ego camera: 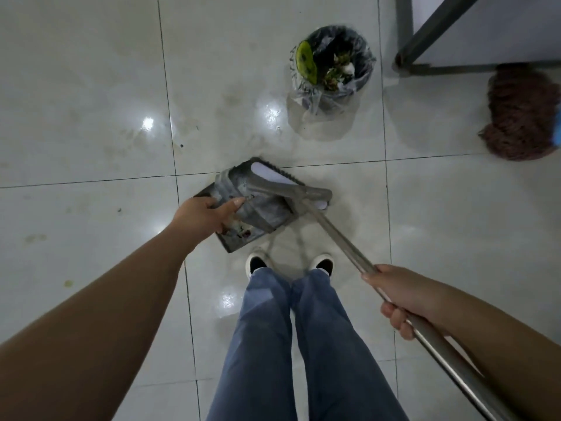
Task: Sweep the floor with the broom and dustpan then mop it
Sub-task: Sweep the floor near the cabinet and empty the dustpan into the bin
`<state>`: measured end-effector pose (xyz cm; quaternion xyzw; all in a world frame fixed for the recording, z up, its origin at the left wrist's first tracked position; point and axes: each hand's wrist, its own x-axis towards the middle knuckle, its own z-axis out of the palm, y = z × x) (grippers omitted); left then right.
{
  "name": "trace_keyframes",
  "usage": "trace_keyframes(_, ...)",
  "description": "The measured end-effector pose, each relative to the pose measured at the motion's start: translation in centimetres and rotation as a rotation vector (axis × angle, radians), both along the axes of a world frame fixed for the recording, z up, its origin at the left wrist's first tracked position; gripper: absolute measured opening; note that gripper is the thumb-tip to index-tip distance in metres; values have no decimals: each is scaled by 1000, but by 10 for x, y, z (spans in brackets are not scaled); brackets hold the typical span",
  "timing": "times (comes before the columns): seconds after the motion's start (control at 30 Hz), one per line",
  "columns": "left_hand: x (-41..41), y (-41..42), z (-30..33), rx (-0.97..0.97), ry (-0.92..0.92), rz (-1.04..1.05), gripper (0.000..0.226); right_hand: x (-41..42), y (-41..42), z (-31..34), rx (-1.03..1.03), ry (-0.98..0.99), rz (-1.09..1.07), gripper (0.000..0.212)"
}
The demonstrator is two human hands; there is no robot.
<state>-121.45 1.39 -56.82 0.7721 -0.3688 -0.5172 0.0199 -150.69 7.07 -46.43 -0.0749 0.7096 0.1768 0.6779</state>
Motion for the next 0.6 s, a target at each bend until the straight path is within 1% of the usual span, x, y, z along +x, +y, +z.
trace_keyframes(0.13,24,7,-2,-8,-12,118,48,-2,-30,-5,-54,64,-51,18)
trace_keyframes(0.27,35,11,-11,37,-45,195,50,10,-62,-30,-94,106,-72,29)
trace_keyframes(0.33,38,11,-15,48,-19,270,47,22,-81,-47,-92,98,-70,36)
trace_keyframes(0.4,42,7,-18,45,-3,309,44,37,-99,-63,-63,71,-78,42)
trace_keyframes(0.47,46,5,-18,43,5,326,44,56,-108,-75,-26,47,-55,43)
trace_keyframes(0.6,47,11,-23,37,70,367,41,87,-85,-85,78,-4,45,41)
